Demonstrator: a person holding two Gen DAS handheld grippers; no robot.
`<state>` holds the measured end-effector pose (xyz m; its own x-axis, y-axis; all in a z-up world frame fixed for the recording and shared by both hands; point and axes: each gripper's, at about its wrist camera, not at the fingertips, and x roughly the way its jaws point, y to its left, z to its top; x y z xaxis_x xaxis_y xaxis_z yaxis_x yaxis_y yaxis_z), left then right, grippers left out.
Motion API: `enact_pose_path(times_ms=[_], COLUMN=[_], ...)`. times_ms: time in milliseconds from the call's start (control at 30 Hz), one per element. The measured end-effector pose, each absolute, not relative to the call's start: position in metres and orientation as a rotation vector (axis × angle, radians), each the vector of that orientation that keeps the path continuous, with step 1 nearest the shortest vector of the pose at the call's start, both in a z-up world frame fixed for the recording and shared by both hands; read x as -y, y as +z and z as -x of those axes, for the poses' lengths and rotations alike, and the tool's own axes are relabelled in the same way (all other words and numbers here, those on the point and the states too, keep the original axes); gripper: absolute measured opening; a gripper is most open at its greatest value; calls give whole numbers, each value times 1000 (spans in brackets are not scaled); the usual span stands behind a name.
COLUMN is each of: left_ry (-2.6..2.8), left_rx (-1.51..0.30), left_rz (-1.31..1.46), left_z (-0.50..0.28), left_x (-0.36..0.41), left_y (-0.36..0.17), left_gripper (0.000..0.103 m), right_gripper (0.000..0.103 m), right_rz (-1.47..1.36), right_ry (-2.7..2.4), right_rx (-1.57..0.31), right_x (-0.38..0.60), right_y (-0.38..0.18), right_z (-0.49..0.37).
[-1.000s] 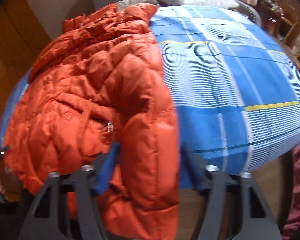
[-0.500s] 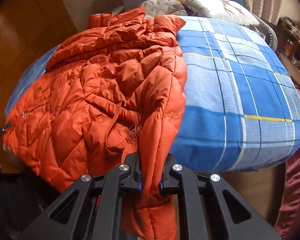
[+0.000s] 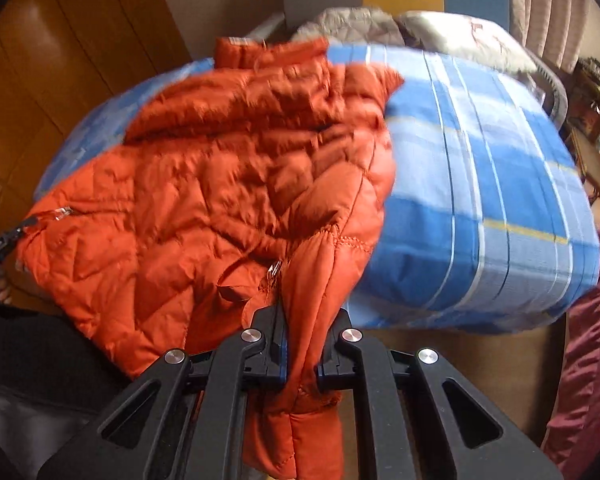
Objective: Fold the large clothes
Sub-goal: 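Grasp the jacket hem with both grippers and lift it toward the collar, then carry the held hem over the jacket body toward the collar with both grippers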
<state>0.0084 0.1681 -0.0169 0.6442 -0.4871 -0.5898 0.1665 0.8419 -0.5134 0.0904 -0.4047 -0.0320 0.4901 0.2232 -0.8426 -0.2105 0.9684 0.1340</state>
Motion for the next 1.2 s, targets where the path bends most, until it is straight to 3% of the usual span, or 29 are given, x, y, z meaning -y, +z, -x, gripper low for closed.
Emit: enact_pose_path(times_ms=[333, 700, 933, 1200], left_ry=[-451, -495, -418, -267], left_rx=[-628, -529, -575, -735], left_rz=[523, 593, 571, 597], left_z=[-44, -157, -233, -316], left_x=[-176, -169, -165, -173], left_y=[14, 39, 31, -18], left_gripper=[6, 6, 6, 6], right_gripper=[9, 9, 9, 9], right_rz=[-27, -18, -53, -163], right_ry=[268, 192, 155, 110], right_rx=[-848, -768, -807, -894], right_x=[398, 404, 404, 415], right_y=[19, 36, 19, -17], right_z=[-132, -234, -307, -379])
